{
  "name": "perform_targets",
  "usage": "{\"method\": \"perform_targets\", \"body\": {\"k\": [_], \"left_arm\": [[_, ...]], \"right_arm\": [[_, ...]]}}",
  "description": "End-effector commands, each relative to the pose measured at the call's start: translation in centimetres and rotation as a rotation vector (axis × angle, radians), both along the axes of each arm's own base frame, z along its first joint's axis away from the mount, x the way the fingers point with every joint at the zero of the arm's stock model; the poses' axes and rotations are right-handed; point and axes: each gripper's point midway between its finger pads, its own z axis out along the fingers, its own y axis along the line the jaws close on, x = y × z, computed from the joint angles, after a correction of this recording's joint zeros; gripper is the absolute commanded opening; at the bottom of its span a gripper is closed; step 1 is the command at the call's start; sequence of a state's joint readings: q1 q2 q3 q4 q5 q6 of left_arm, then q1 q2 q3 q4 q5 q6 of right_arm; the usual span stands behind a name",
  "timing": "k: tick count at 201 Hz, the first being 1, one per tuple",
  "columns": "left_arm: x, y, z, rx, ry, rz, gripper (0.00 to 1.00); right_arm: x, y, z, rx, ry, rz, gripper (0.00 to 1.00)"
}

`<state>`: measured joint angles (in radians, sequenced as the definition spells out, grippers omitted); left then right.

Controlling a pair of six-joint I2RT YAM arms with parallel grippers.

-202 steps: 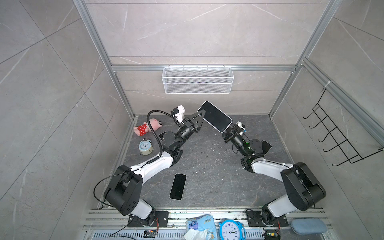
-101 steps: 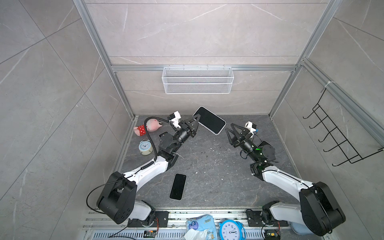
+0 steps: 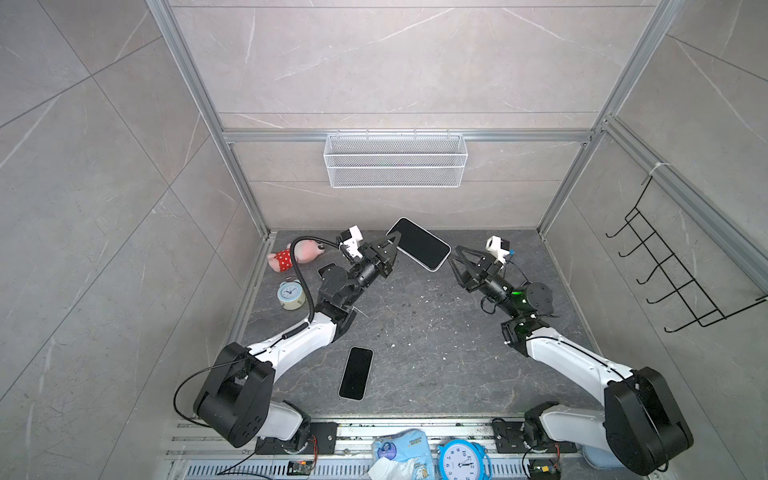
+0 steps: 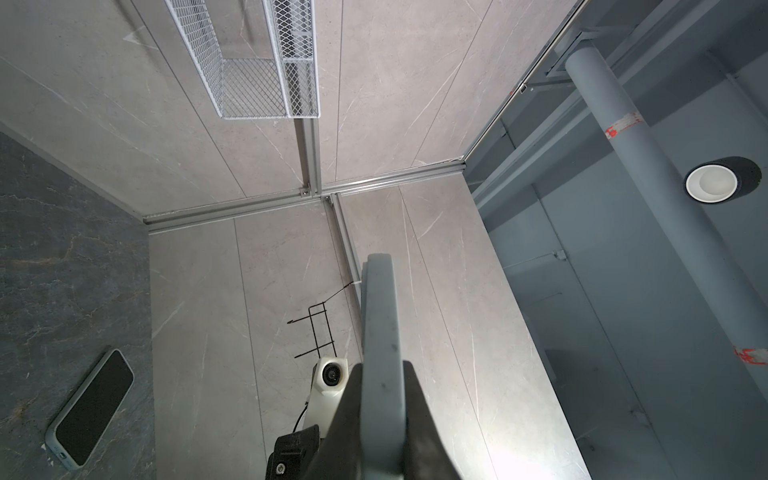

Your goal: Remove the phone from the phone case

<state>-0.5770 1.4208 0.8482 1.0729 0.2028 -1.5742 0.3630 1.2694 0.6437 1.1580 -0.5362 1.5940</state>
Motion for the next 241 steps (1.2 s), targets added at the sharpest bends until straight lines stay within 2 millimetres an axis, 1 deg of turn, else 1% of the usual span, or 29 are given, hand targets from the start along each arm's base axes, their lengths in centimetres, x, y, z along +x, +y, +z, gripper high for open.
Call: {"method": "perform_targets", "body": {"k": [1, 44, 75, 99, 126, 157, 214, 241], "left_arm": [[-0.9, 0.9, 3.1, -0.054, -0.087, 0.008, 0.0], [-1.1, 0.8, 2.6, 0.017, -0.077, 0.018, 0.0], [-1.4, 1.3, 2.7, 0.068, -0.08, 0.04, 0.0], [-1.6, 1.5, 2.9, 0.067, -0.085, 0.043, 0.0], [-1.5, 1.3, 2.9, 0.055, -0.089, 0.034, 0.0], [-1.5, 1.2, 2.9, 0.066, -0.091, 0.031, 0.0], [-1.5, 1.0, 3.2, 0.066, -0.102, 0.022, 0.0], [-1.4, 0.8, 3.1, 0.07, -0.102, 0.021, 0.0]], "right_arm": [[-0.7, 0.2, 1.8, -0.021, -0.066, 0.019, 0.51], [-0.8, 0.4, 1.6, -0.057, -0.063, 0.022, 0.46], [-0.8, 0.6, 1.0, -0.104, -0.052, 0.011, 0.43], [-0.8, 0.5, 0.5, -0.116, -0.04, 0.007, 0.37], [-0.7, 0.6, 0.3, -0.12, -0.034, 0.009, 0.34], [-0.8, 0.6, 0.7, -0.131, -0.045, 0.009, 0.34], [-0.4, 0.8, 0.3, -0.147, -0.034, 0.006, 0.34], [-0.3, 0.9, 0.3, -0.15, -0.031, 0.007, 0.29]]}}
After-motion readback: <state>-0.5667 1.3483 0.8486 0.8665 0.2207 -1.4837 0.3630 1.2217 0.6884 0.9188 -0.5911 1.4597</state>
